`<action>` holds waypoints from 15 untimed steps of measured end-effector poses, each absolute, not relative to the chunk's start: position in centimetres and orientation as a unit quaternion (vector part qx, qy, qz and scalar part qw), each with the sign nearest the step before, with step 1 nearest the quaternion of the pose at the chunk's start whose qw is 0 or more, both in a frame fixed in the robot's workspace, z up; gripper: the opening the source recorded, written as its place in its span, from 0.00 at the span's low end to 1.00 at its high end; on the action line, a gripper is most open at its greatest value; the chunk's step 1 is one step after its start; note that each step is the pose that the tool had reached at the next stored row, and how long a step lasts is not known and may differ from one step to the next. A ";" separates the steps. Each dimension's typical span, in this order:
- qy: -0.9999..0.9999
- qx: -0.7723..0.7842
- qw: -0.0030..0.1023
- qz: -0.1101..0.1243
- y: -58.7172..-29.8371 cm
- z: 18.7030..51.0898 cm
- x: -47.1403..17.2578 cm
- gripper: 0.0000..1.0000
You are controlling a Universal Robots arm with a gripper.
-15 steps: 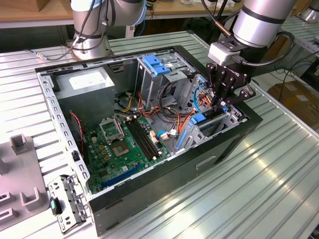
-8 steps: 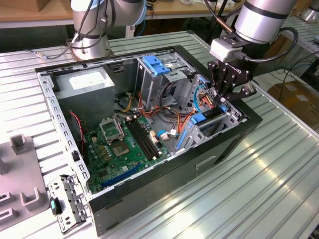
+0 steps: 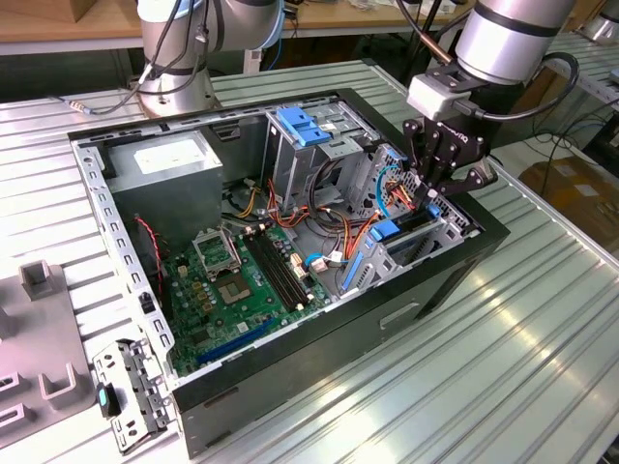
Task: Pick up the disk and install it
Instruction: 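Insert the second disk wire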
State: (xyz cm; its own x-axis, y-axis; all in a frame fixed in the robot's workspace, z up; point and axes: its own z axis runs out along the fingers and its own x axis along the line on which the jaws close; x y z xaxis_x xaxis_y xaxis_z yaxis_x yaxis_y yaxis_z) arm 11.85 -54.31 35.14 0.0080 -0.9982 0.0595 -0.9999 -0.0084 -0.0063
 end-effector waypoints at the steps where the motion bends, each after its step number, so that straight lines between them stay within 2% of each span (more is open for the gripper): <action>1: -0.704 0.710 0.019 0.023 -54.3 35.1 11.9 0.11; 10: -0.704 0.710 0.019 0.023 -54.3 35.2 10.7 0.11; 15: -0.704 0.710 0.019 0.023 -54.2 37.4 10.7 0.11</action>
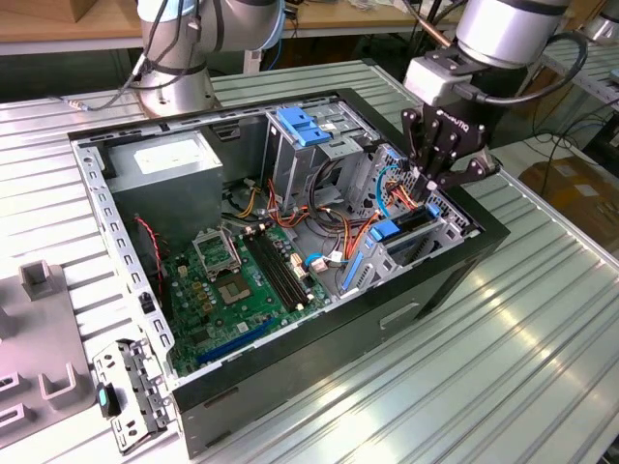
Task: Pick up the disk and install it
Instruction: 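Insert the second disk wire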
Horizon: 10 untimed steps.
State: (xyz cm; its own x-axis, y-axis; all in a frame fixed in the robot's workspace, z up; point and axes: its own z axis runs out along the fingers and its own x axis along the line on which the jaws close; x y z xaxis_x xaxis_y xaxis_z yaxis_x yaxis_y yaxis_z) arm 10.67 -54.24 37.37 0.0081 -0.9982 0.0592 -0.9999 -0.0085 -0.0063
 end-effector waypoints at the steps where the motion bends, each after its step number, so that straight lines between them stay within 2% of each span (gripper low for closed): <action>1: -0.704 0.710 0.019 0.023 -54.2 37.8 10.7 0.11; 5: -0.704 0.710 0.021 0.025 -52.2 38.6 10.7 0.11; 10: -0.703 0.709 0.031 0.036 -48.5 39.1 10.8 0.11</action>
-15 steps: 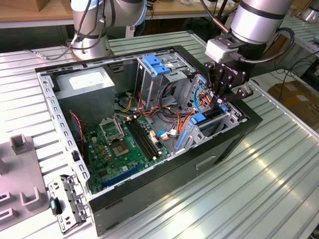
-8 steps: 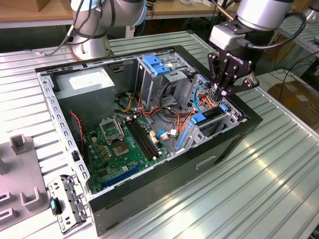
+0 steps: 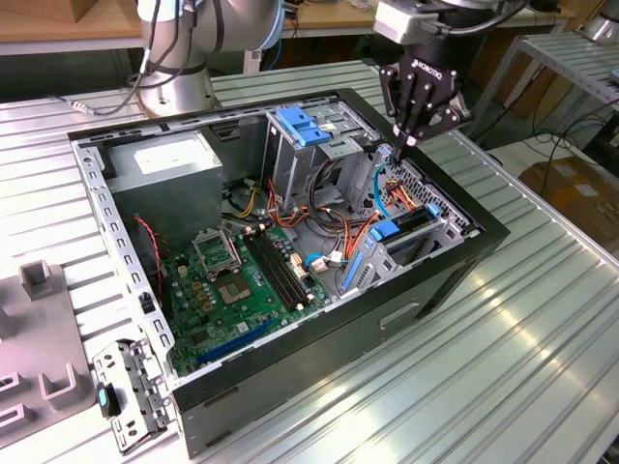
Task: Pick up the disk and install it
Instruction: 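Insert the second disk wire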
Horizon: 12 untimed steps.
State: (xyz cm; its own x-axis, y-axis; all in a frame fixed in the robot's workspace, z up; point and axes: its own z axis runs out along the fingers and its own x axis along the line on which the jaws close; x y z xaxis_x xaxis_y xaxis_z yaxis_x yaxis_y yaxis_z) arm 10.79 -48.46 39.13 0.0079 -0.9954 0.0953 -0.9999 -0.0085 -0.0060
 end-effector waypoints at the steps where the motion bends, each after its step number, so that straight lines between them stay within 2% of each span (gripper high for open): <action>1: -0.703 0.709 0.035 0.040 -48.1 39.3 10.8 0.11; 4: -0.703 0.709 0.042 0.047 -47.7 39.5 10.9 0.11; 7: -0.701 0.707 0.062 0.066 -46.9 39.4 10.9 0.11; 10: -0.700 0.706 0.077 0.081 -46.5 39.1 10.9 0.11; 11: -0.699 0.706 0.079 0.083 -46.5 39.0 10.9 0.11; 12: -0.699 0.705 0.079 0.083 -46.5 38.8 10.9 0.17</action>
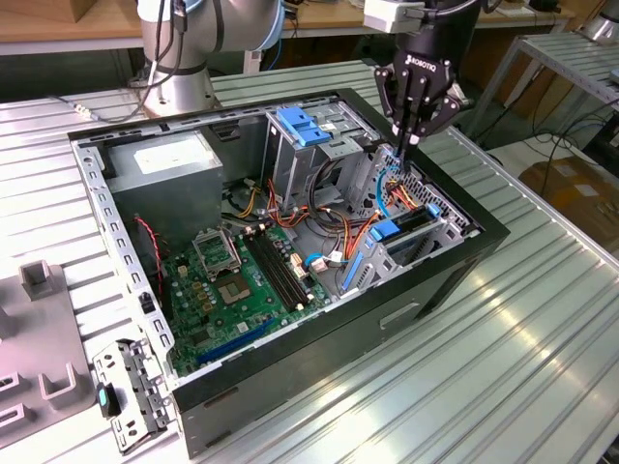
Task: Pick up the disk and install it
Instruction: 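Insert the second disk wire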
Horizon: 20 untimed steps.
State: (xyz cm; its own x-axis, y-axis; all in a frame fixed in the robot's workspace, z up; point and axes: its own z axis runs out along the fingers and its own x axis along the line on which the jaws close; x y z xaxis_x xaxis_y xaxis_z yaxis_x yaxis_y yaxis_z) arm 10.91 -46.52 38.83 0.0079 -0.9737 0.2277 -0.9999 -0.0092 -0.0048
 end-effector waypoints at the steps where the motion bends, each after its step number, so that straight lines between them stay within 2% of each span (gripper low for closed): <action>1: -0.699 0.705 0.080 0.084 -46.5 38.7 10.9 0.17; 2: -0.699 0.705 0.082 0.086 -46.5 38.7 11.0 0.24; 12: -0.698 0.701 0.104 0.103 -46.5 38.7 11.1 0.24; 18: -0.705 0.693 0.121 0.090 -46.3 38.2 11.3 0.24; 20: -0.707 0.691 0.123 0.088 -46.3 38.0 11.4 0.24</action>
